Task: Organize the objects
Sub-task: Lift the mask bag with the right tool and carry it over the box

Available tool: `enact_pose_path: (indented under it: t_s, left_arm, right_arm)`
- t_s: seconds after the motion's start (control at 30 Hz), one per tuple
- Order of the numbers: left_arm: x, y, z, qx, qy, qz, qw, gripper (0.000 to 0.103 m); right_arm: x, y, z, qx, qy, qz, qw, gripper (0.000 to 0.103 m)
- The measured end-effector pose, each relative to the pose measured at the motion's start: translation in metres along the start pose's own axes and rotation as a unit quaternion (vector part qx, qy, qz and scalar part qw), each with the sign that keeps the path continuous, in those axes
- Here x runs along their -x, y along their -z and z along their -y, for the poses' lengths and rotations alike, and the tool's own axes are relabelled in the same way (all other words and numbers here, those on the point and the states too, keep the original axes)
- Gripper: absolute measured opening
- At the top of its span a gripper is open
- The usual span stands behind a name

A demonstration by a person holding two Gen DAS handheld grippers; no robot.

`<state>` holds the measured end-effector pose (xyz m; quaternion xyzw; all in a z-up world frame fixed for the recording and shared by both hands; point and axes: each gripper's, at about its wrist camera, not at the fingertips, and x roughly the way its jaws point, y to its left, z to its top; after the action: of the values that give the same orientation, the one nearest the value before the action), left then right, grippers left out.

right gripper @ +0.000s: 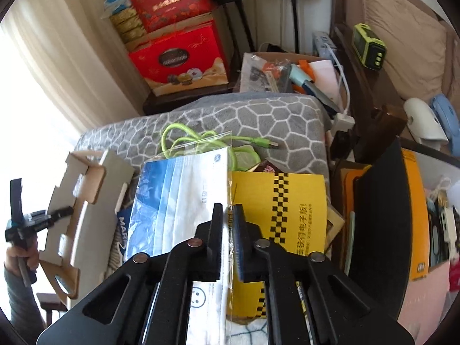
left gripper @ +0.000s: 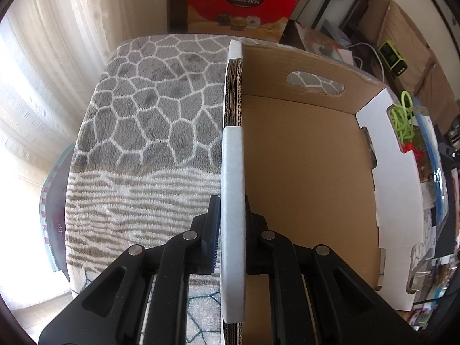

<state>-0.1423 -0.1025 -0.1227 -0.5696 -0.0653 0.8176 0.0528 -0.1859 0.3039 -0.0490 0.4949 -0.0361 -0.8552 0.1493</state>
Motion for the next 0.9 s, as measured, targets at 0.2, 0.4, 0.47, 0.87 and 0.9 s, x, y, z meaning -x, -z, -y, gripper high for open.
enact_pose_path:
  t_s: [0.2, 0.4, 0.47, 0.87, 0.9]
  left_arm:
    - [-0.001, 0.000, -0.002, 0.005, 0.006, 0.000, 1.0000, 0.012]
    - [-0.001, 0.000, -0.003, 0.005, 0.008, 0.000, 1.0000, 0.012]
    - [-0.001, 0.001, -0.003, 0.006, 0.009, 0.000, 0.9999, 0.012]
    - [-0.001, 0.001, -0.007, 0.013, 0.012, -0.001, 0.9998, 0.014]
    - [-0.001, 0.002, -0.007, 0.013, 0.012, -0.001, 0.9998, 0.015]
  right_arm:
    - [0.022, 0.024, 0.004, -0.023, -0.005, 0.009, 1.000, 0.041]
    - [0.047, 0.063, 0.013, -0.057, -0.023, 0.006, 0.998, 0.049]
    - [0.048, 0.074, 0.019, -0.075, -0.040, -0.009, 0.996, 0.050]
    - [0.016, 0.087, 0.030, -0.136, -0.172, -0.049, 0.974, 0.018]
    - [0.014, 0.087, 0.030, -0.139, -0.184, -0.052, 0.972, 0.012]
